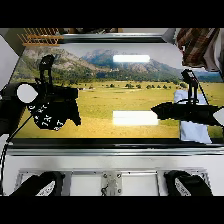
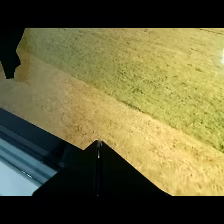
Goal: Fold the clothes and pants, and hang the long-sleeved shirts on hangers.
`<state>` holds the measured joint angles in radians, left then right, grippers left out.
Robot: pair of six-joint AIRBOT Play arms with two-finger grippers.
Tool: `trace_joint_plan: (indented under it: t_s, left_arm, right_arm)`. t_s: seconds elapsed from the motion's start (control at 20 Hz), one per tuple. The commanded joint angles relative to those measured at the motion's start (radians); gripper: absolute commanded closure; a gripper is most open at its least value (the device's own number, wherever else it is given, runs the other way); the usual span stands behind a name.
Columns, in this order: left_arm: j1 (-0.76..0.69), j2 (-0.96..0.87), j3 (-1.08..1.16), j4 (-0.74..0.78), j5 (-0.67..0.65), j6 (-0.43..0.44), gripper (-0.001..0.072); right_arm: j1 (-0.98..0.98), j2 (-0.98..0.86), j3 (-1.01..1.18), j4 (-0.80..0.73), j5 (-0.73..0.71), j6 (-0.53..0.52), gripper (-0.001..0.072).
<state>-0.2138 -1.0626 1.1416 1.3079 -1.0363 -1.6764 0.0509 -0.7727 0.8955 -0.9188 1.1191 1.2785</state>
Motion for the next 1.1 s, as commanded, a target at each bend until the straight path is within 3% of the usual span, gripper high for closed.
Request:
trace_joint_plan:
  t_s: [0.0,0.5,0.55,0.6,0.65,0.7,0.85,1.05]
  left_arm:
    - [0.000,0.000,0.000,0.000,0.000,0.000,0.0699]
    - [0.000,0.000,0.000,0.003,0.029,0.002,0.0699]
    - [0.002,0.000,0.000,0.023,0.039,0.037,0.0698]
    - [0.016,0.000,0.008,0.084,0.047,0.084,0.0588]
    - [0.038,0.000,0.021,0.156,0.040,0.085,0.0169]
    - [0.077,0.000,0.034,0.237,0.029,0.041,-0.0013]
    - [0.272,0.000,0.000,0.313,-0.018,-0.049,-0.0013]
    - [0.501,-0.026,-0.209,0.266,0.045,-0.052,-0.0013]
  right_arm:
    - [0.001,-0.001,0.001,0.000,0.000,0.000,0.0698]
    - [0.001,-0.001,0.001,0.000,0.000,0.000,0.0698]
    - [0.001,-0.001,0.001,0.000,0.000,0.000,0.0698]
    - [0.001,0.000,0.001,0.000,0.000,0.000,0.0698]
    - [0.001,-0.001,0.001,0.000,0.000,0.000,0.0699]
    - [0.001,-0.001,0.001,0.000,0.000,0.000,0.0699]
    - [0.001,-0.001,0.001,0.000,0.000,0.000,0.0699]
    - [0.001,-0.001,0.001,0.000,0.000,0.000,0.0699]
